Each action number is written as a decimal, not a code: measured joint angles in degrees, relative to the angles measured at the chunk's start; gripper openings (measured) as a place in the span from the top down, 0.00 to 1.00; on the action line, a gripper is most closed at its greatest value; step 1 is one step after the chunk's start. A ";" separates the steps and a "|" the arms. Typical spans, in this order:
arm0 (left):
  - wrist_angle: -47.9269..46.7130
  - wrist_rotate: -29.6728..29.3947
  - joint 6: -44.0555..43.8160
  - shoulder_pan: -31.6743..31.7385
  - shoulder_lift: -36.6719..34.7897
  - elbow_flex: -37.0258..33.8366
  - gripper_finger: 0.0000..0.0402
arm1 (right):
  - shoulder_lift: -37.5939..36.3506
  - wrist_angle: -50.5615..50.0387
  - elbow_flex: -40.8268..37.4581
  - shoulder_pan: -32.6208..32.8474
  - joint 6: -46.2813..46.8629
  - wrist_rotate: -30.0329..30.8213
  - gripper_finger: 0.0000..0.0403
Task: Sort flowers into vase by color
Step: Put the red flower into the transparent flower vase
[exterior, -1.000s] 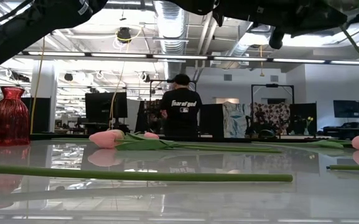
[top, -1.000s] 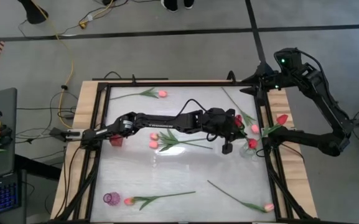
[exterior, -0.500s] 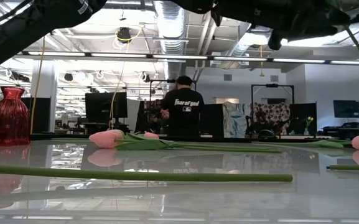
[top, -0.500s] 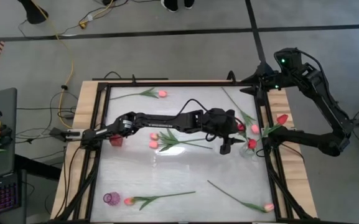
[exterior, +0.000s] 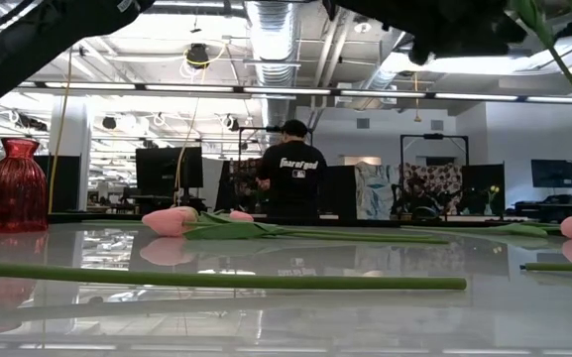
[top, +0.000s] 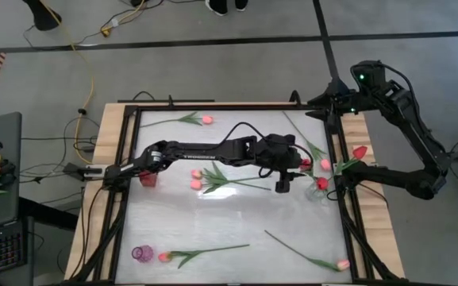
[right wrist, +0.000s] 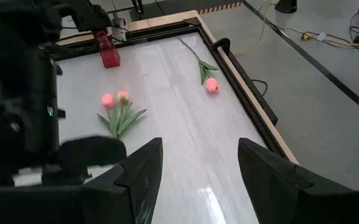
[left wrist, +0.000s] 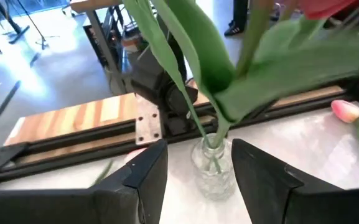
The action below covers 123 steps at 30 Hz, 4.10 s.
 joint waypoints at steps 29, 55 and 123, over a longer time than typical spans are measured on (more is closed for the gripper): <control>-25.31 -9.06 1.65 6.40 -12.51 0.00 0.58 | -0.02 0.06 0.00 -0.07 0.62 4.87 0.42; -42.66 -3.42 0.02 9.80 -28.58 -0.25 0.58 | -0.04 13.86 0.02 19.90 9.38 7.05 0.42; -4.20 0.96 -9.76 7.96 -62.74 -63.10 0.58 | 4.18 2.33 0.07 64.41 24.55 45.16 0.42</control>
